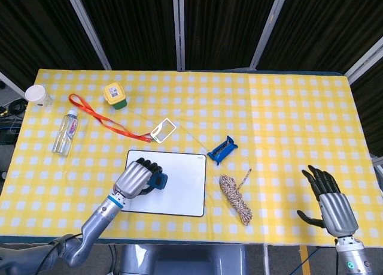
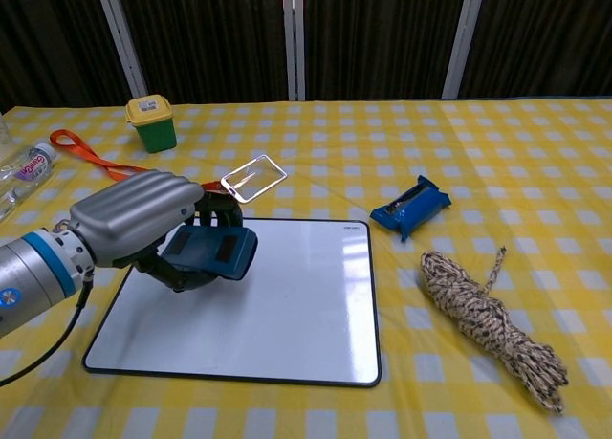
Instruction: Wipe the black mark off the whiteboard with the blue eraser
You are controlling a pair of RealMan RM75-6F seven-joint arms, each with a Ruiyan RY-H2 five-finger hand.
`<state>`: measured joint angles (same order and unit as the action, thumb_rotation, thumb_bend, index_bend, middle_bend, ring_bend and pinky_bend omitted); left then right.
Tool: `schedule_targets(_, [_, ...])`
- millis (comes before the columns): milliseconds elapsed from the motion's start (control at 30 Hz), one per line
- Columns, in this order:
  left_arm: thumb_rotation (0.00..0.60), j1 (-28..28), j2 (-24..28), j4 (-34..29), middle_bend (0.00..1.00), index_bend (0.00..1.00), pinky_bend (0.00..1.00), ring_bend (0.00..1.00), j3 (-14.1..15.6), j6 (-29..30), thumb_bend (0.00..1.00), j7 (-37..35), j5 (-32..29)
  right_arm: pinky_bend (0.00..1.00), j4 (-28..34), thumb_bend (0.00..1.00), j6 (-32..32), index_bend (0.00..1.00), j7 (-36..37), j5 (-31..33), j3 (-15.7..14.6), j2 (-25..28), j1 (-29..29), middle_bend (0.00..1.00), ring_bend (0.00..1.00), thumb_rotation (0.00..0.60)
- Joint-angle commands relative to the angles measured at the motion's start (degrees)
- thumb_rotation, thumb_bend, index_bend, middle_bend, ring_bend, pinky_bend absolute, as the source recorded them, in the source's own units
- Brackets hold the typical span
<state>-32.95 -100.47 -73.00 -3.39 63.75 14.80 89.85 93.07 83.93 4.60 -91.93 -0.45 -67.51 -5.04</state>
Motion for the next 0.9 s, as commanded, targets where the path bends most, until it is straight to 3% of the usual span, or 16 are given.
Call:
schedule_targets(33, [0.6, -0.57, -2.82, 2.42, 0.58, 0.78, 0.48, 0.53, 0.23, -0.71, 0.64, -0.06, -0.44, 0.0, -0.08, 0.07, -0.18, 0.01, 0.08, 0.07, -0.01, -0.03, -0.06, 0.0, 0.0, 0.6])
schedule_targets(433, [0.6, -0.95, -8.44, 8.03, 0.58, 0.78, 0.48, 0.53, 1.79, -0.42, 0.64, -1.54, 0.36, 0.0, -0.22, 0.07, -0.4, 0.01, -0.09, 0.05, -0.11, -0.24, -0.12, 0.0, 0.0, 0.6])
schedule_targets(900, [0.6, 0.26, -7.47, 12.74, 0.58, 0.78, 0.48, 0.53, 2.77, 1.82, 0.64, -5.77, 0.66, 0.0, -0.27, 0.07, -0.32, 0.01, -0.95, -0.45, -0.41, -0.63, -0.06, 0.0, 0.0, 0.6])
